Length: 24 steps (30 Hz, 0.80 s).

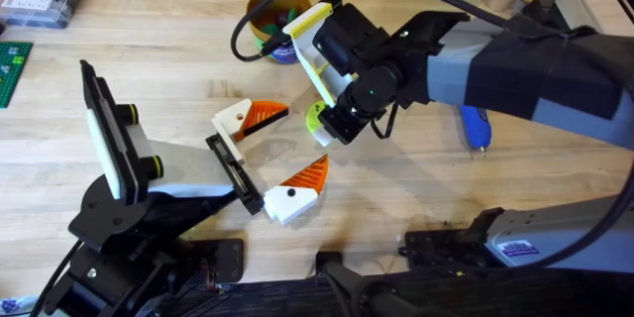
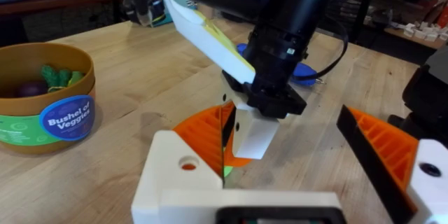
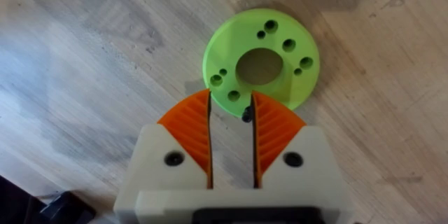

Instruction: Pick up the gripper from the table and insert it into the empty holder that is missing its gripper. Then pick up a screw, insert it into the mounting hole, and use the screwdriver to tighten it. Finally, clean up the table by picking up the vegetable and placing it into the bucket.

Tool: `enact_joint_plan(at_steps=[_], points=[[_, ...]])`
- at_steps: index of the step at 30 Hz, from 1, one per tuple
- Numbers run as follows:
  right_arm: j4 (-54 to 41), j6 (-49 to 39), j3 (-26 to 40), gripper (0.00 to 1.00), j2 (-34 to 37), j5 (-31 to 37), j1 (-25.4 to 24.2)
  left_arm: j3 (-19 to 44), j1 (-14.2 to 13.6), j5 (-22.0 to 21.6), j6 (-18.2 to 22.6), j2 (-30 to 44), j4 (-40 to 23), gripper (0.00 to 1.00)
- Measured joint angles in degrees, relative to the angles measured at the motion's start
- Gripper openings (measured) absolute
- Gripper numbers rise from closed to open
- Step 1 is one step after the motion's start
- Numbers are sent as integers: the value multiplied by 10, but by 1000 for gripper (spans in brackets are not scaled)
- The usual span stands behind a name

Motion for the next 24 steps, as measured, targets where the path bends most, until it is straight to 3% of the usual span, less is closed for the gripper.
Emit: enact_joint_plan(at_steps=[24], points=[[-30, 17, 0, 280, 7, 24, 0, 0, 0, 0, 0, 0, 0, 990]])
